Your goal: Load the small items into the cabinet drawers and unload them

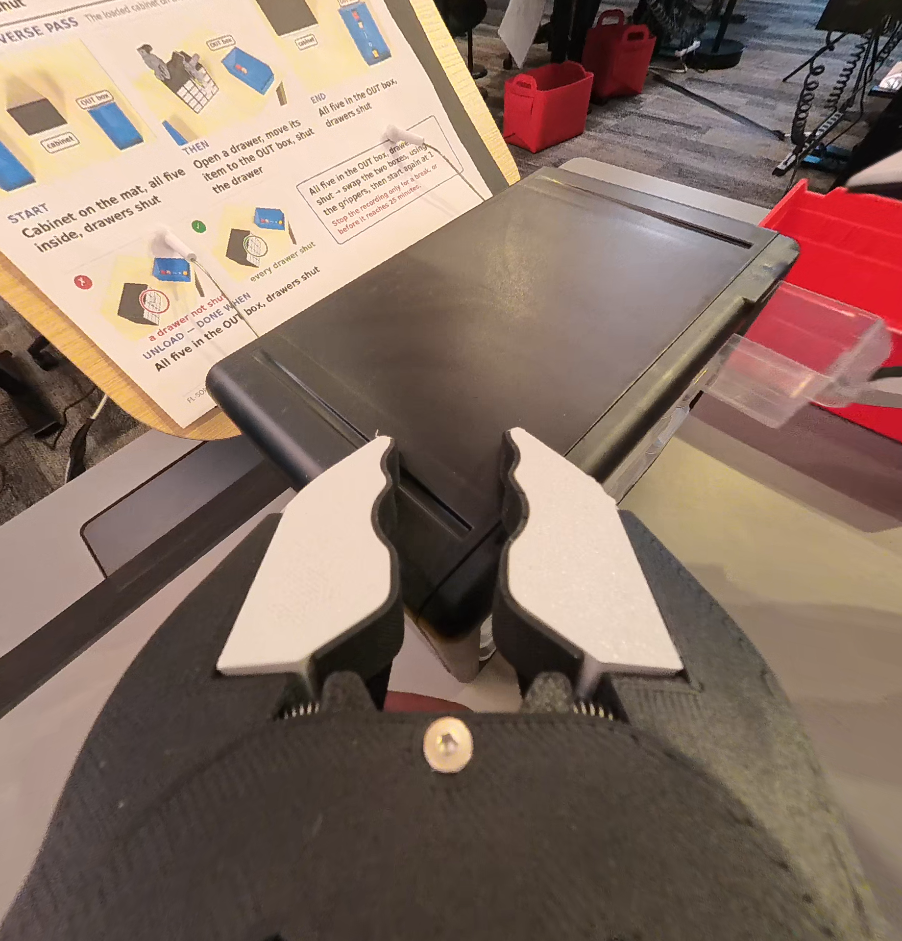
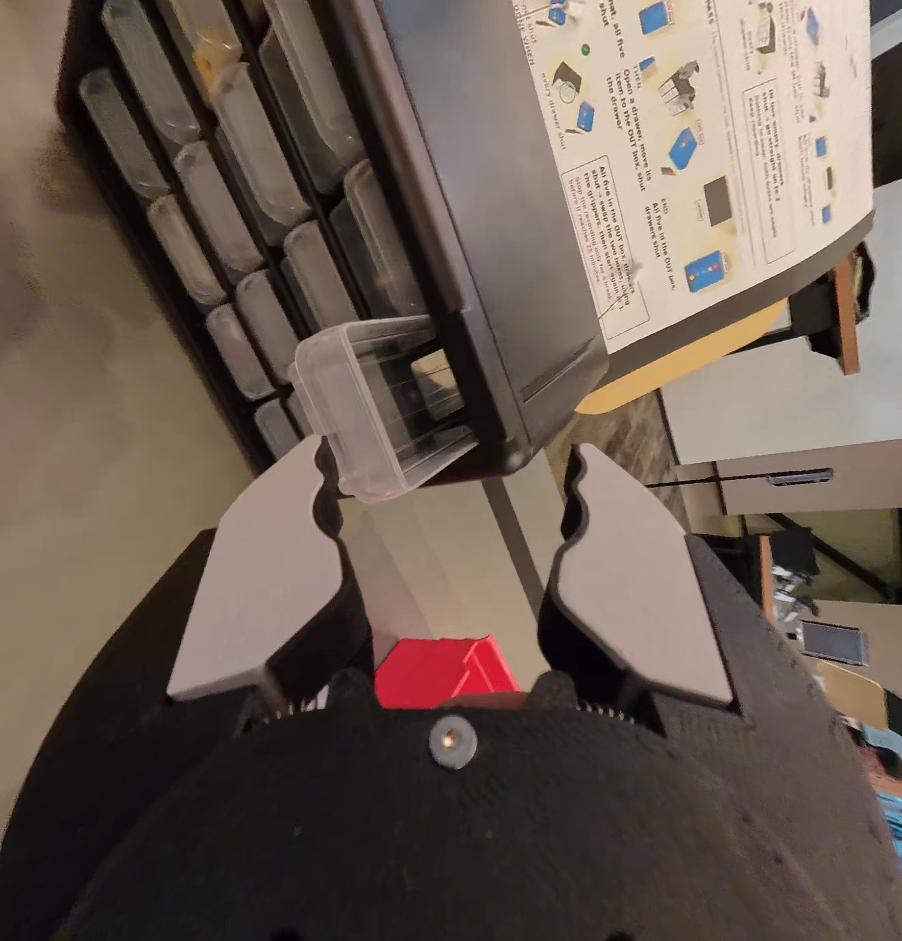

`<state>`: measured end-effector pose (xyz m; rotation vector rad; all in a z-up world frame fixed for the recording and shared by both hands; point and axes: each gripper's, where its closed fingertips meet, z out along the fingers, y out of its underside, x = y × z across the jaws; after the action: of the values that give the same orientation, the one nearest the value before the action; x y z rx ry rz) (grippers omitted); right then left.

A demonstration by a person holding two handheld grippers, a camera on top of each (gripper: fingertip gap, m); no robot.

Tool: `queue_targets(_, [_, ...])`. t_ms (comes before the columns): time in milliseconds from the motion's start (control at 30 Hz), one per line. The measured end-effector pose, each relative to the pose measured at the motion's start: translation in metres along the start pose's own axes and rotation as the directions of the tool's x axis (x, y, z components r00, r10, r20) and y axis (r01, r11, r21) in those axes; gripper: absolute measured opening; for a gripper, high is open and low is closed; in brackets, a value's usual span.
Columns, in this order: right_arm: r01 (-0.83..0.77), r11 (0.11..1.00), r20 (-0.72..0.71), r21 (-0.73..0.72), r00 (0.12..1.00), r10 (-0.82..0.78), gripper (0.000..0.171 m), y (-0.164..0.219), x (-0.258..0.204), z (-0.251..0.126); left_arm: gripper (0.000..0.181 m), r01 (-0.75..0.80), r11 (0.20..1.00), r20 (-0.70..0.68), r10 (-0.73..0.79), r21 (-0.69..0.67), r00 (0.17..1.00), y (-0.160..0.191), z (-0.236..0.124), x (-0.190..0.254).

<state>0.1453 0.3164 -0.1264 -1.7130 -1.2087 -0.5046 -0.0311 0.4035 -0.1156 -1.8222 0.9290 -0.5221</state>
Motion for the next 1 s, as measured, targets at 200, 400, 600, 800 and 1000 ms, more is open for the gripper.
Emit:
queue_targets(200, [0.008, 0.999, -0.142, -0.044, 0.99, -0.014, 0.071, 0.005, 0.025, 0.038, 0.038, -0.001, 1.0, 0.007, 0.001, 0.004, 1.0, 0.0, 0.0, 0.0])
queue_targets(400, [0.035, 0.999, -0.075, -0.01, 0.997, -0.035, 0.052, -0.005, 0.014, 0.049, 0.057, -0.069, 0.998, 0.134, 0.067, 0.012, 0.989, -0.003, -0.005, -0.006])
queue_targets(600, [0.023, 1.0, -0.069, -0.004, 0.997, -0.023, 0.052, -0.005, 0.014, 0.05, 0.086, -0.268, 0.963, 0.317, 0.249, 0.019, 0.915, 0.002, -0.029, 0.001])
queue_targets(800, [0.019, 1.0, -0.06, -0.018, 0.998, -0.02, 0.05, -0.006, 0.012, 0.05, 0.114, -0.543, 0.81, 0.47, 0.577, -0.223, 0.668, 0.043, -0.021, 0.007])
queue_targets(1000, [0.023, 0.999, -0.057, -0.035, 0.998, -0.025, 0.05, -0.006, 0.012, 0.05, 0.117, -0.607, 0.696, 0.59, 0.691, -0.385, 0.418, 0.048, -0.008, -0.004])
